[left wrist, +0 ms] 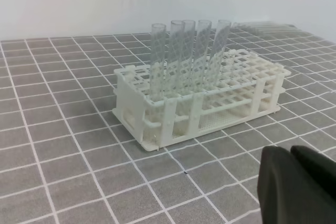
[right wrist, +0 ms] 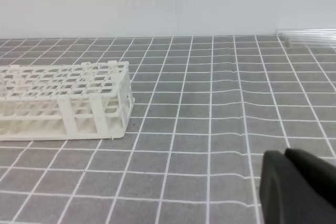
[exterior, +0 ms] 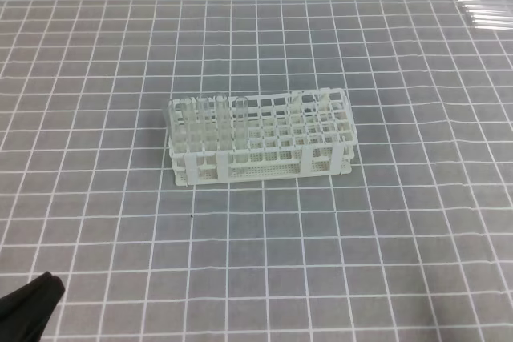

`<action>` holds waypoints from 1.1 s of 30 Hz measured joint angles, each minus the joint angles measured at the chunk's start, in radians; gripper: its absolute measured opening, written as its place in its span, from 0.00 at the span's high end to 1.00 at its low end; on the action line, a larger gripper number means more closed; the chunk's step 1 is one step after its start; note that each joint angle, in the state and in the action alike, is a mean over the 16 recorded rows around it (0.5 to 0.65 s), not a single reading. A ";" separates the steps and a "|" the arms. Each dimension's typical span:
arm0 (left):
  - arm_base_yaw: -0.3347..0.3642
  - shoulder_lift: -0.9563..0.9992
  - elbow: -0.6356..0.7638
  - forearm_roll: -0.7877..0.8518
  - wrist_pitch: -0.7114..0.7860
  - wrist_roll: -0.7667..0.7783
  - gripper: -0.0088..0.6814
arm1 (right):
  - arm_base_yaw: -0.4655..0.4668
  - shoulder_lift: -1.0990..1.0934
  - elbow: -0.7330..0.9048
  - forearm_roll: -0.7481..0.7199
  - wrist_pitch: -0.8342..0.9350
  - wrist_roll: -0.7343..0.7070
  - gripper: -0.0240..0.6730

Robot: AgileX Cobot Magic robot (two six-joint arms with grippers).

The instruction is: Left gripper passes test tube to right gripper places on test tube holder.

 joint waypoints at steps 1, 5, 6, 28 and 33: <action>0.000 0.000 -0.001 0.000 0.000 0.000 0.99 | 0.000 0.000 0.000 -0.010 0.004 0.006 0.98; 0.000 0.000 0.000 0.000 0.003 0.000 0.99 | 0.000 0.000 0.000 -0.058 0.023 0.040 0.98; 0.000 0.000 0.000 0.000 0.003 0.000 0.99 | 0.000 0.000 0.000 -0.071 0.029 0.049 0.98; 0.001 0.002 0.006 -0.001 0.023 0.002 0.99 | 0.000 0.000 0.000 -0.206 0.091 0.133 0.98; 0.001 0.002 0.006 -0.001 0.028 0.001 0.99 | 0.000 0.000 0.000 -0.206 0.091 0.133 0.98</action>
